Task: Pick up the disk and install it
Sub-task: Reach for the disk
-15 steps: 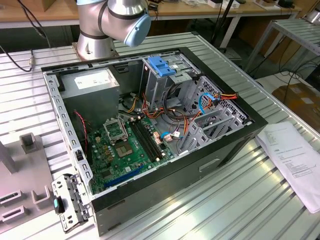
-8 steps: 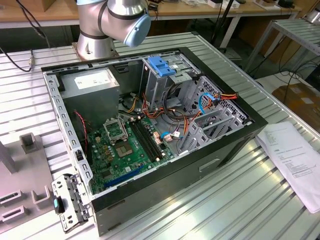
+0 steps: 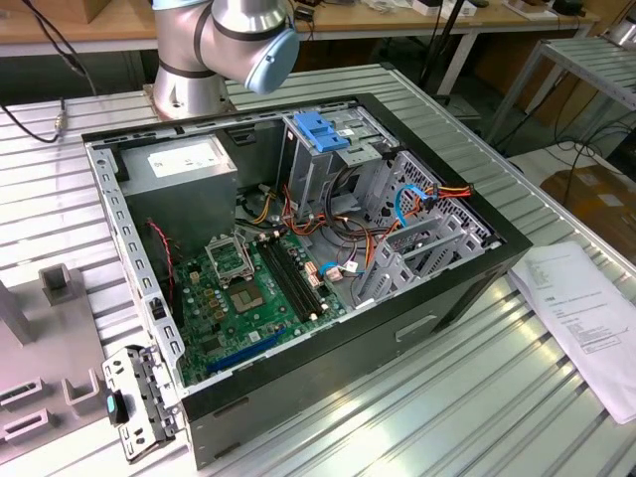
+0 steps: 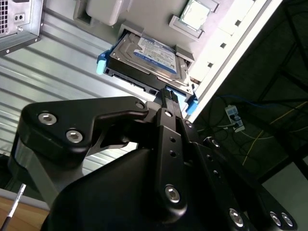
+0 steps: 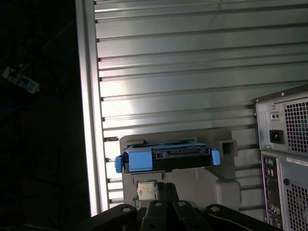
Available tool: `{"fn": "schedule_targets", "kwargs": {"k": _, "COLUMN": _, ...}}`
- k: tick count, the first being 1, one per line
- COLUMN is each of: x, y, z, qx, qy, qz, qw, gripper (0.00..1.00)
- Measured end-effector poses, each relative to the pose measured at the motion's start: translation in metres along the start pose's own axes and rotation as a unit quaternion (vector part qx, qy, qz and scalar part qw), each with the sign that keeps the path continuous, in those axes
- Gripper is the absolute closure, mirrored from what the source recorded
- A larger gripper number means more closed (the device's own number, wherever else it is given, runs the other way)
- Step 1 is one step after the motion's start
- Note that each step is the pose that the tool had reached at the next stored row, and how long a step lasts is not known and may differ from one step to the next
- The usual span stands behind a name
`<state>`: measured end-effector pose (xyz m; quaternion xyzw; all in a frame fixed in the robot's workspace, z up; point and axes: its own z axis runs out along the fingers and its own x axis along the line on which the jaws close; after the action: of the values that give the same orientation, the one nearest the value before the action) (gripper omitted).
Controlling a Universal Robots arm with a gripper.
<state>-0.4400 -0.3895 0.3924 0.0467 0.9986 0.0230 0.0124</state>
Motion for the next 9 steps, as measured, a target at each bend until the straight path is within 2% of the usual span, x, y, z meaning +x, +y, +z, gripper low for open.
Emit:
{"fn": "schedule_targets", "kwargs": {"k": 2, "x": 0.0045, "y": -0.0004, "z": -0.0001, "qx": 0.0, "qy": -0.0001, "qz": 0.0, "qw": 1.0, "gripper": 0.89}}
{"fn": "schedule_targets", "kwargs": {"k": 9, "x": 0.0047, "y": -0.0004, "z": -0.0001, "qx": 0.0, "qy": 0.0, "qz": 0.0, "qw": 1.0, "gripper": 0.89}}
